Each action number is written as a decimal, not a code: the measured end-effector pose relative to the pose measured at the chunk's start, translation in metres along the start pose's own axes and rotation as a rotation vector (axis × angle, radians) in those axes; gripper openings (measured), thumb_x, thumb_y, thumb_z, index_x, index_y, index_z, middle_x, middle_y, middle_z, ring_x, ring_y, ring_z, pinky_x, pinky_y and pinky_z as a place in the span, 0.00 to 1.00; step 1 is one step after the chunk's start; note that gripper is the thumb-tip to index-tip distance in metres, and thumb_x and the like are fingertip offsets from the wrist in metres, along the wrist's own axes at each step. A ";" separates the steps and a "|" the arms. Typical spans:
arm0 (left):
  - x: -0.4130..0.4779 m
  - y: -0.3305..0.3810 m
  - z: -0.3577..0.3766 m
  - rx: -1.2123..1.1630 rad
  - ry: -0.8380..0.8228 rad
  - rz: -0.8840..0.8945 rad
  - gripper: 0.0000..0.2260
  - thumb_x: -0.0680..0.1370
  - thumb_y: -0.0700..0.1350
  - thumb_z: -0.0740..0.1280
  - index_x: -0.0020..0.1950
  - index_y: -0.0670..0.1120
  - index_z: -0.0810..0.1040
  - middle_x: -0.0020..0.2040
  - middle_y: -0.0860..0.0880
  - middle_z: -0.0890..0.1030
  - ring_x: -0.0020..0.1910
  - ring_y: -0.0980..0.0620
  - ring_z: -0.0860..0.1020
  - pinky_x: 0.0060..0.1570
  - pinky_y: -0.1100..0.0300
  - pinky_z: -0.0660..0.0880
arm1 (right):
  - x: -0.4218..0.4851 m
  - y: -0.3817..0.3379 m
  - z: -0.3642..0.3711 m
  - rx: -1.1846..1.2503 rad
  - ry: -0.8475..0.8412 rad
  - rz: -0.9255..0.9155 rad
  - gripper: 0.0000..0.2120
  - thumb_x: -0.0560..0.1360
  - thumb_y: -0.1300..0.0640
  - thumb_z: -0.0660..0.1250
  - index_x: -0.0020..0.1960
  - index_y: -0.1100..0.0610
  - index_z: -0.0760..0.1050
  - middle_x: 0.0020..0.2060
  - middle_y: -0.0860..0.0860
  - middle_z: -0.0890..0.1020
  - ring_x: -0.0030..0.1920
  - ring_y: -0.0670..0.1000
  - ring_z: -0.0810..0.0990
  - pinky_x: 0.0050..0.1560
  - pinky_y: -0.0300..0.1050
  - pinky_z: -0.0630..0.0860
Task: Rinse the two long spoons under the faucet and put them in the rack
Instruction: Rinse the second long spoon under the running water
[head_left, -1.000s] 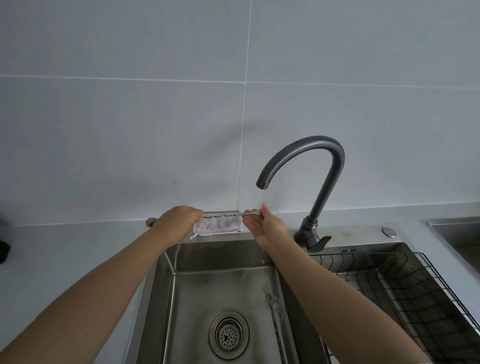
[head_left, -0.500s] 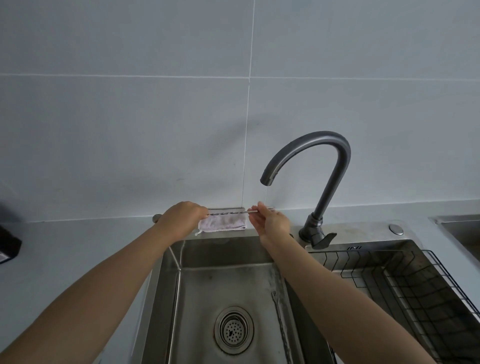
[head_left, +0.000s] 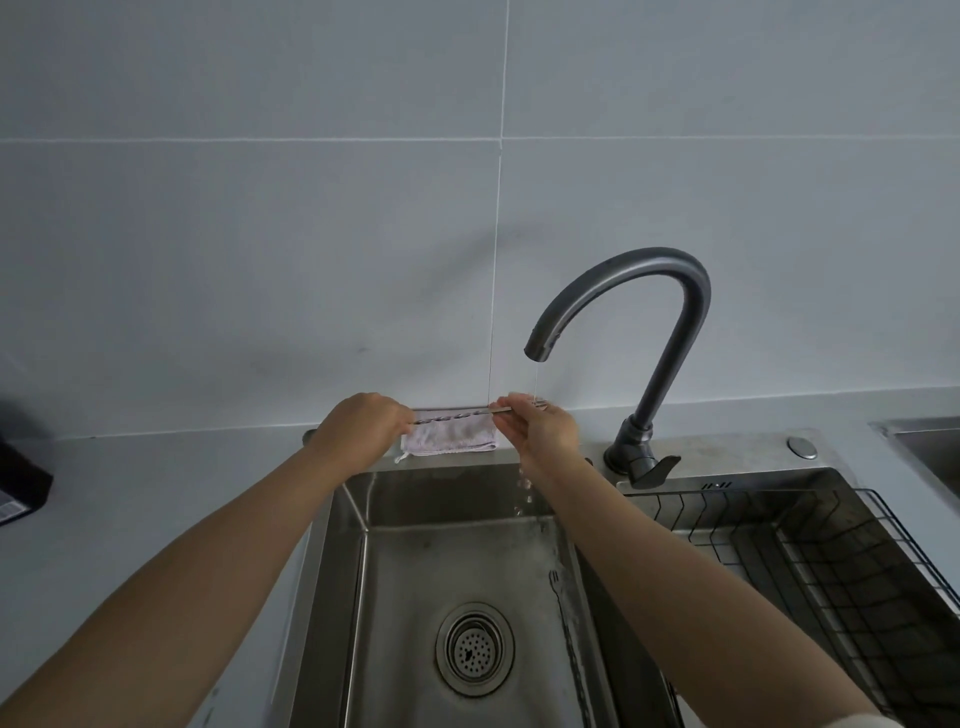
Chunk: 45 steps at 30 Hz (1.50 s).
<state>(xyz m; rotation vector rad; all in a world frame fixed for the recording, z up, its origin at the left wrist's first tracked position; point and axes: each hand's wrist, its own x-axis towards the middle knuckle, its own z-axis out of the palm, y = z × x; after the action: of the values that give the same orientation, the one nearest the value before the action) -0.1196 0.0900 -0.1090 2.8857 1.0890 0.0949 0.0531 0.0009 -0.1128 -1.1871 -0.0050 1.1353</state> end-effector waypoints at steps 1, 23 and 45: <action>0.000 0.000 0.000 -0.012 0.009 -0.001 0.07 0.77 0.38 0.64 0.48 0.37 0.81 0.44 0.39 0.84 0.43 0.43 0.80 0.39 0.62 0.67 | 0.000 0.000 -0.001 -0.017 -0.009 -0.008 0.05 0.75 0.67 0.65 0.40 0.62 0.73 0.39 0.57 0.80 0.38 0.52 0.81 0.48 0.44 0.78; 0.001 0.008 0.010 -0.030 0.090 -0.005 0.06 0.74 0.34 0.67 0.39 0.36 0.81 0.34 0.39 0.83 0.32 0.44 0.78 0.33 0.61 0.65 | 0.008 0.004 -0.016 0.083 -0.112 -0.008 0.04 0.76 0.67 0.63 0.42 0.63 0.74 0.38 0.57 0.80 0.34 0.51 0.82 0.35 0.38 0.82; 0.020 0.035 0.003 -0.063 0.015 -0.012 0.11 0.79 0.41 0.61 0.46 0.38 0.81 0.44 0.39 0.84 0.36 0.48 0.72 0.46 0.53 0.77 | 0.006 0.003 -0.013 -0.048 -0.052 -0.062 0.17 0.81 0.52 0.54 0.41 0.61 0.73 0.38 0.57 0.81 0.38 0.54 0.82 0.46 0.46 0.79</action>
<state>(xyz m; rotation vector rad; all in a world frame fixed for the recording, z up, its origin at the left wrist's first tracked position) -0.0812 0.0766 -0.1087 2.8270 1.0848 0.1482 0.0611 -0.0048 -0.1235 -1.1918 -0.1083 1.1167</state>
